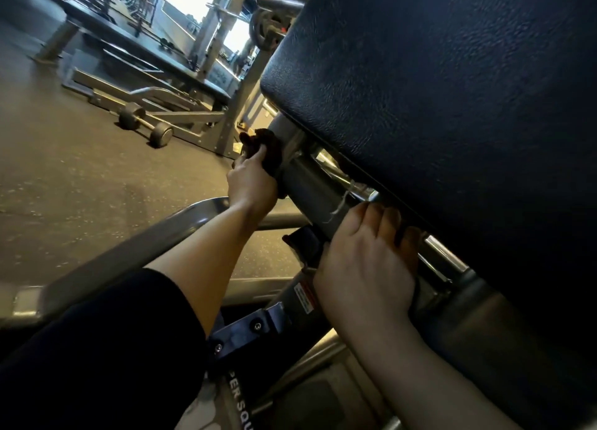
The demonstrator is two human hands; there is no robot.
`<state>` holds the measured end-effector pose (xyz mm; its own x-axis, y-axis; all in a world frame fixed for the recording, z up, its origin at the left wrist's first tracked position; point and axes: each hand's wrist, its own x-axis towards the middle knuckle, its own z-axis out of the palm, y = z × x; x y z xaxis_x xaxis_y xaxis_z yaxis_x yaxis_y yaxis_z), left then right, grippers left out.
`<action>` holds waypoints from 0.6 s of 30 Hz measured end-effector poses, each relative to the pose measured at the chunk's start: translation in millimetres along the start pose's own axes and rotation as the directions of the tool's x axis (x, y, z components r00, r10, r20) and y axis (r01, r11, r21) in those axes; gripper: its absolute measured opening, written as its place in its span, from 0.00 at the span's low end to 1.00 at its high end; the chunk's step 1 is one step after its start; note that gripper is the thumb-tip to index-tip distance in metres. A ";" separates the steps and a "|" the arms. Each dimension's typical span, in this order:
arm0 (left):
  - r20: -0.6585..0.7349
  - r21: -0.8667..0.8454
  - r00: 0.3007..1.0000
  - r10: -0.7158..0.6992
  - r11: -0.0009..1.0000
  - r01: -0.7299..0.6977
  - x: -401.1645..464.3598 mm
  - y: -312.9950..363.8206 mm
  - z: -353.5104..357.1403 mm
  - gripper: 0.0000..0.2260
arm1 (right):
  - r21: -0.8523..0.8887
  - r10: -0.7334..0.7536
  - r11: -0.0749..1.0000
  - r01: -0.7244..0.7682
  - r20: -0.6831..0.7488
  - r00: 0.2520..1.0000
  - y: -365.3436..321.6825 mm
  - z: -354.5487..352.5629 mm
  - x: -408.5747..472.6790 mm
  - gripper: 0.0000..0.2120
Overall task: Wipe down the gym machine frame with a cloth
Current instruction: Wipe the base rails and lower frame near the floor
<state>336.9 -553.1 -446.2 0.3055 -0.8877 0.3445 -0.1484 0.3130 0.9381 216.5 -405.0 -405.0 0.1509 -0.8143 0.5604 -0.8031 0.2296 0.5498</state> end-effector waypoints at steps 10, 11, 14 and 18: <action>0.009 -0.343 0.998 0.065 0.937 -0.058 -149.4 24.4 -0.8 0.25 | 0.093 -0.034 0.995 0.042 -0.089 0.995 4.5 -7.2 -3.8 0.32; -0.024 -0.416 1.000 -0.004 0.909 -0.006 -171.0 20.8 -3.2 0.24 | 0.243 -0.066 0.966 0.094 -0.120 0.991 2.1 -6.1 -12.9 0.29; -0.033 -0.585 0.973 -0.226 0.794 0.165 -229.1 1.0 -16.6 0.20 | 0.795 -0.054 0.605 0.036 -0.005 0.999 -21.1 7.7 -78.5 0.24; 0.145 -0.473 0.956 -0.255 0.831 0.293 -285.4 -36.9 -20.9 0.17 | 0.824 -0.190 -0.231 -0.518 0.484 0.854 -48.3 40.7 -166.1 0.23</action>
<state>274.9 -304.2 -578.4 0.1934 -0.9774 0.0851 0.4113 0.1595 0.8974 206.8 -302.5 -549.9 0.0026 -0.9972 0.0750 -0.3679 -0.0707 -0.9272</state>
